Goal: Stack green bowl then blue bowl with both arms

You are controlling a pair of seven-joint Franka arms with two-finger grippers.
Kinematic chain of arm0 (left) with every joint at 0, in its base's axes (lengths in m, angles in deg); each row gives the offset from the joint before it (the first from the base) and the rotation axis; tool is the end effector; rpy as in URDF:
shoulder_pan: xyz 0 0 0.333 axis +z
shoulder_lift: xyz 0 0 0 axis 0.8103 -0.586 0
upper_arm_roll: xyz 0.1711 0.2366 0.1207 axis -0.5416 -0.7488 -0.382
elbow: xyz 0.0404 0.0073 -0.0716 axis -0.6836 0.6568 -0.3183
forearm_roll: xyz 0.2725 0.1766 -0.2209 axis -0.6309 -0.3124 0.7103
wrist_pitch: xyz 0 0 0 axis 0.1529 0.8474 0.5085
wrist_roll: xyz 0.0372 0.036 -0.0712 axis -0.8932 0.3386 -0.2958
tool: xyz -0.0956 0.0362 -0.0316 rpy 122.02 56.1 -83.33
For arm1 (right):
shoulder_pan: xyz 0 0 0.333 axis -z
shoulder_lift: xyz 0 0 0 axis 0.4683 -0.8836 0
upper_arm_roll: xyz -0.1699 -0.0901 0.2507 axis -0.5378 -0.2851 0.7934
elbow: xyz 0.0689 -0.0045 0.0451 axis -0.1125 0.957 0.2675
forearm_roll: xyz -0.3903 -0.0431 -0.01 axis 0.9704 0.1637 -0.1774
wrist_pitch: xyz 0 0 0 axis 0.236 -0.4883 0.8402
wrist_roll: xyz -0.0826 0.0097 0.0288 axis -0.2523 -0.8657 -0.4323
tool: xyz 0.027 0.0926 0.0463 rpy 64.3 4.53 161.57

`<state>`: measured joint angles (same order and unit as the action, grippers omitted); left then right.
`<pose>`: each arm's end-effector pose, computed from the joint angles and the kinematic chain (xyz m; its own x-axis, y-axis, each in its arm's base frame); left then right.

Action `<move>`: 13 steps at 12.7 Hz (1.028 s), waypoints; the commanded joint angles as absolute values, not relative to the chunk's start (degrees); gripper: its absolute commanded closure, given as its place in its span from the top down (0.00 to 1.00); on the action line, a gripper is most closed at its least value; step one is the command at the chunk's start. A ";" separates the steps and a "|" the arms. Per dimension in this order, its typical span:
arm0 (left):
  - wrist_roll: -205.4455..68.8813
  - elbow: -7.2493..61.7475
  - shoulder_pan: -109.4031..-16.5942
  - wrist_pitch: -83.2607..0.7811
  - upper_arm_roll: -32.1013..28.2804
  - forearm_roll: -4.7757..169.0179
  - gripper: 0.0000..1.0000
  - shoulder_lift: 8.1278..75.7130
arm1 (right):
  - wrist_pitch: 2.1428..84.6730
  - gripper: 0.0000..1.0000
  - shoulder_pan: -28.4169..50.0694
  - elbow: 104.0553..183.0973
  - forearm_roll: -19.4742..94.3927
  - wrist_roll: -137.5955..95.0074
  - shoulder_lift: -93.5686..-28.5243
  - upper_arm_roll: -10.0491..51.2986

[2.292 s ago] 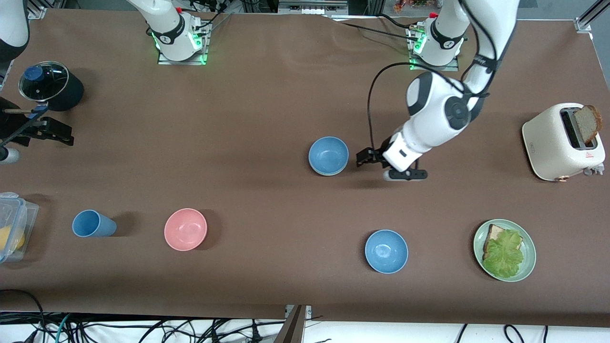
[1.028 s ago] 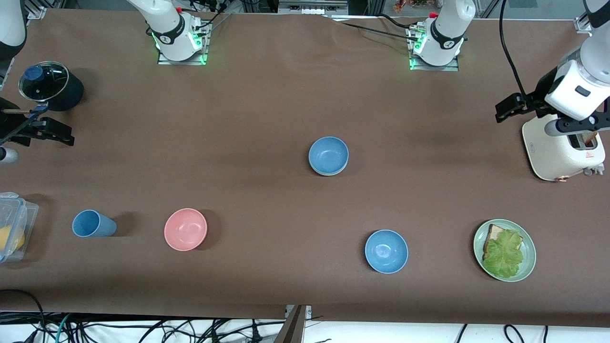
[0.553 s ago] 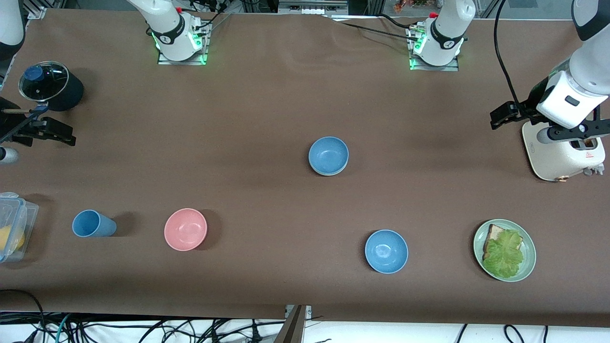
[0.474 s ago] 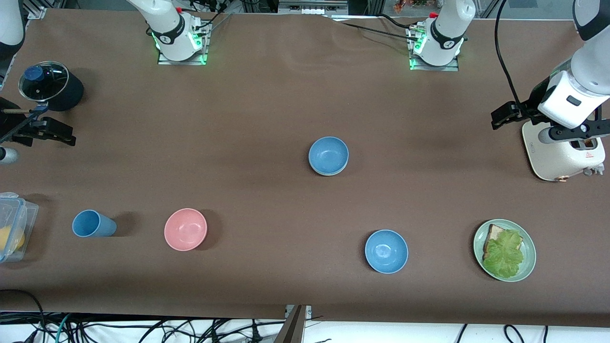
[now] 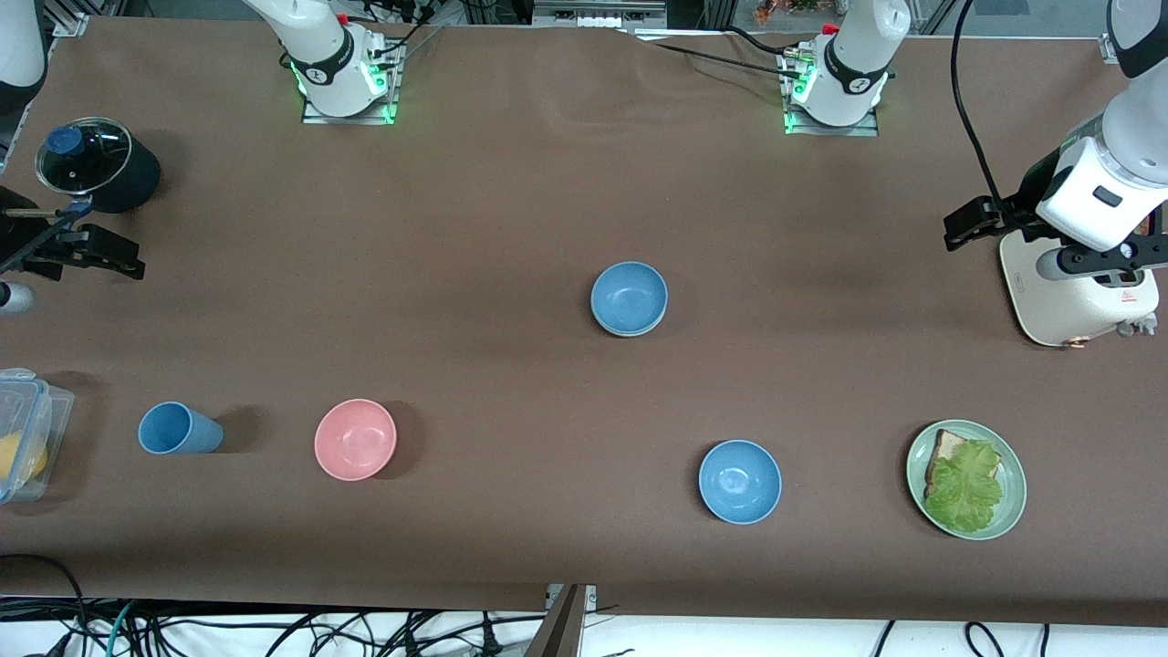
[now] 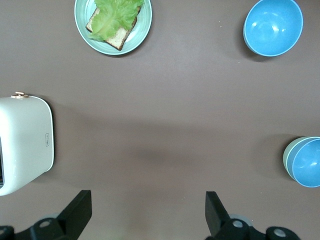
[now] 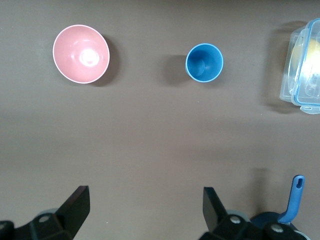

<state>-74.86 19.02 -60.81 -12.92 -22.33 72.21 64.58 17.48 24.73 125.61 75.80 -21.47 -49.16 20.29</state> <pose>0.5631 -0.0432 0.5828 0.9845 0.1491 -0.0925 0.1460 -0.9885 -0.0398 0.6134 -0.0241 0.5809 0.9977 0.0402 -0.0555 0.0425 -0.9983 0.0405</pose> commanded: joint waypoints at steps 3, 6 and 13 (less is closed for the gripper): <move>-75.19 17.01 -54.48 -11.44 -15.84 71.81 1.00 63.67 | 17.17 1.00 25.29 125.68 74.83 -21.76 -48.74 20.62; -75.10 17.01 -54.39 -11.35 -15.75 71.99 1.00 63.76 | 17.17 1.00 25.38 125.77 74.83 -21.76 -48.66 20.54; -75.19 17.01 -53.95 -11.61 -15.84 73.48 1.00 63.67 | 17.17 1.00 25.46 125.76 74.83 -21.84 -48.74 20.54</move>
